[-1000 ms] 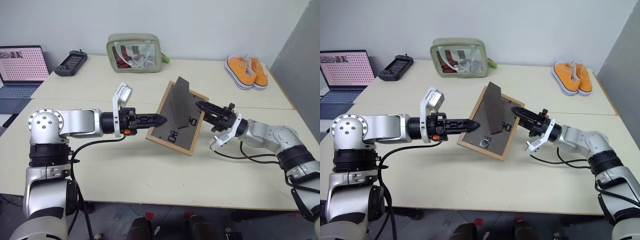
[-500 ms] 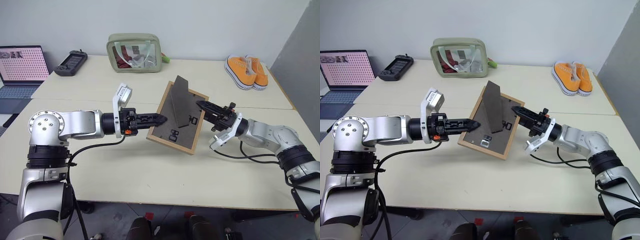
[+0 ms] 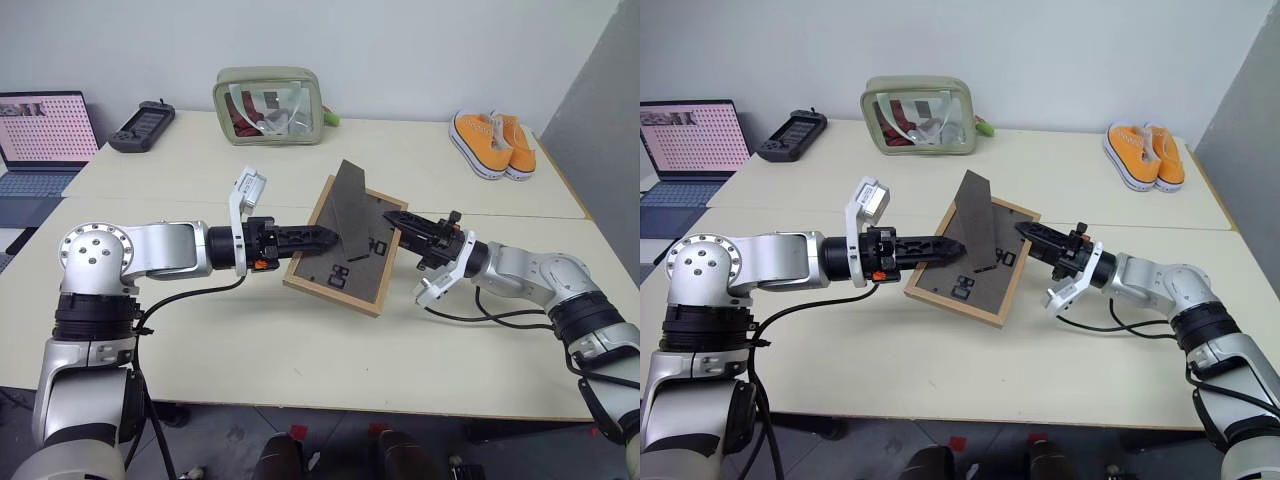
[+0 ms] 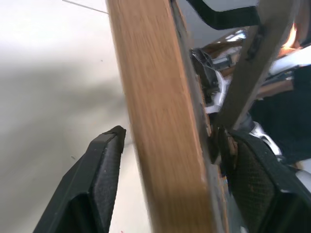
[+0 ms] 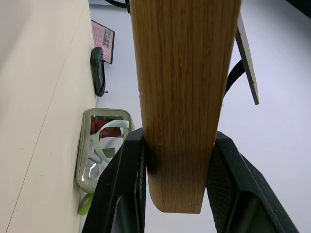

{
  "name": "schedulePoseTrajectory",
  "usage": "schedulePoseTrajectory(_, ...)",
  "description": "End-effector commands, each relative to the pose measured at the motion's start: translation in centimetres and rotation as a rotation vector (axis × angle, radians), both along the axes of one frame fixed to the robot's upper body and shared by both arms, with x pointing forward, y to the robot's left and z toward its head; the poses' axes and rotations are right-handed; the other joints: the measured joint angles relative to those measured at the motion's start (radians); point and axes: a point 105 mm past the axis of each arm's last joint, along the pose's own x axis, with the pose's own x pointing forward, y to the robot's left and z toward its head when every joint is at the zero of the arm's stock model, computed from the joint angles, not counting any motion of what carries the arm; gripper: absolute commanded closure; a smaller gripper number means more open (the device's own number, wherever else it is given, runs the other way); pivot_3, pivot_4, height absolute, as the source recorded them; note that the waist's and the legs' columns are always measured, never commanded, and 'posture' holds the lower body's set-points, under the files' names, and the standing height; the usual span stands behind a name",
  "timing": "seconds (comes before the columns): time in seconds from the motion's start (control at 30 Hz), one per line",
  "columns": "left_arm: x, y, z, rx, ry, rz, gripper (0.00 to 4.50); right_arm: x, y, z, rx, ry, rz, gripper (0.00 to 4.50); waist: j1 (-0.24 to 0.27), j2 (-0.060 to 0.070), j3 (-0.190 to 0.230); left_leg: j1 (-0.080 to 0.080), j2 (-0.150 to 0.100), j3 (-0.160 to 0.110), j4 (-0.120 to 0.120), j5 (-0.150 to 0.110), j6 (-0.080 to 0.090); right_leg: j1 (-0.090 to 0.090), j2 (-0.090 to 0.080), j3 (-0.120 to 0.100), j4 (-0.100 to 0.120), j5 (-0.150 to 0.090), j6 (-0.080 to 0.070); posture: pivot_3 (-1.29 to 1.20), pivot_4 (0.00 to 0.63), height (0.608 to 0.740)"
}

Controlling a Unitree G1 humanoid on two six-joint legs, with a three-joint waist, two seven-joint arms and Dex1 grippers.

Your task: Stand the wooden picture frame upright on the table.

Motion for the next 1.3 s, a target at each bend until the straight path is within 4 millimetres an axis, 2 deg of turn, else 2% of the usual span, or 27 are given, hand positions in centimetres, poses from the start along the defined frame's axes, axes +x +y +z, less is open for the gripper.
schedulePoseTrajectory(0.03,-1.1,1.4,3.9,-0.023,-0.298,0.041,1.28,0.0,0.3,1.8,0.050,-0.021,0.029,3.17,0.000,0.000,0.000,0.000,0.000,0.000,0.000,0.000,0.000,0.000,0.000,0.000,0.000,0.000,0.000,0.00,0.150,0.740)
schedulePoseTrajectory(0.2,-2.4,3.8,6.7,-0.089,-0.493,0.122,1.28,0.9,0.1,1.0,0.072,0.081,0.027,3.17,-0.002,0.000,0.000,0.001,0.001,0.001,0.000,0.000,0.000,0.000,0.000,0.000,0.000,-0.001,-0.001,0.00,0.150,0.740)
schedulePoseTrajectory(0.37,-5.0,5.4,8.6,-0.092,-0.694,0.243,1.28,2.0,0.1,-0.8,0.103,0.263,0.010,3.17,-0.004,0.000,0.000,0.001,0.001,0.001,-0.001,0.000,0.000,0.000,0.000,0.001,0.000,-0.001,-0.001,0.00,0.150,0.740)
schedulePoseTrajectory(0.43,-6.5,5.6,8.0,-0.053,-0.735,0.254,1.28,2.3,0.3,-1.4,0.134,0.362,0.014,3.17,-0.005,0.000,0.000,0.001,0.001,0.001,0.000,0.000,0.001,0.000,0.000,0.000,0.000,0.000,-0.001,0.00,0.150,0.740)
schedulePoseTrajectory(0.57,-8.6,5.7,4.9,0.094,-0.734,0.236,1.28,3.6,1.0,-1.8,0.245,0.557,-0.002,3.17,-0.012,0.000,0.000,0.003,0.002,0.002,-0.001,-0.002,0.003,0.003,0.000,0.001,-0.001,0.000,-0.001,0.00,0.150,0.740)
schedulePoseTrajectory(0.63,-9.4,5.8,2.9,0.166,-0.711,0.243,1.28,4.6,1.6,-1.1,0.343,0.680,0.003,3.17,-0.018,-0.001,0.000,0.006,0.002,0.001,-0.002,-0.002,0.004,0.007,0.000,0.000,-0.001,-0.001,-0.002,0.00,0.150,0.740)
schedulePoseTrajectory(0.7,-9.9,5.9,1.8,0.185,-0.690,0.256,1.28,5.0,2.5,-0.3,0.404,0.810,0.049,3.17,-0.022,0.000,0.000,0.013,0.003,0.000,-0.003,-0.002,0.004,0.013,0.001,-0.001,-0.003,-0.001,-0.002,0.00,0.150,0.740)
schedulePoseTrajectory(0.8,-10.2,5.8,1.7,0.166,-0.695,0.272,1.28,5.3,3.4,-0.2,0.454,1.029,0.125,3.17,-0.016,0.000,0.000,0.016,0.003,-0.002,-0.003,-0.002,0.004,0.017,0.001,-0.003,-0.003,-0.002,-0.004,0.00,0.150,0.740)
schedulePoseTrajectory(0.87,-10.3,5.7,1.9,0.154,-0.699,0.273,1.28,5.0,4.1,-0.9,0.464,1.234,0.200,3.17,-0.009,0.000,0.000,0.015,0.003,-0.003,-0.003,-0.002,0.004,0.017,0.001,-0.004,-0.002,-0.002,-0.004,0.00,0.150,0.740)
schedulePoseTrajectory(1.0,-10.3,5.6,1.8,0.160,-0.700,0.265,1.28,4.1,4.6,-1.3,0.472,1.428,0.292,3.17,0.001,0.000,0.000,0.015,0.003,-0.003,-0.004,-0.003,0.004,0.016,0.001,-0.004,-0.002,-0.003,-0.005,0.00,0.150,0.740)
schedulePoseTrajectory(1.1,-10.5,5.6,1.1,0.204,-0.687,0.231,1.28,3.0,4.9,-2.3,0.481,1.614,0.343,3.17,0.002,0.001,0.001,0.015,0.003,-0.002,-0.004,-0.003,0.004,0.015,0.001,-0.003,-0.002,-0.003,-0.005,0.00,0.150,0.740)
schedulePoseTrajectory(1.2,-10.6,5.8,0.6,0.244,-0.683,0.211,1.28,2.2,4.7,-3.9,0.457,1.684,0.322,3.17,0.001,0.001,0.001,0.015,0.003,-0.002,-0.005,-0.003,0.004,0.014,0.002,-0.003,-0.002,-0.003,-0.005,0.00,0.150,0.740)
schedulePoseTrajectory(1.3,-10.3,6.4,1.0,0.235,-0.688,0.236,1.28,2.0,4.4,-5.4,0.475,1.755,0.285,3.17,0.001,0.001,0.001,0.014,0.003,0.000,-0.005,-0.003,0.004,0.013,0.002,-0.002,-0.002,-0.004,-0.005,0.00,0.150,0.740)
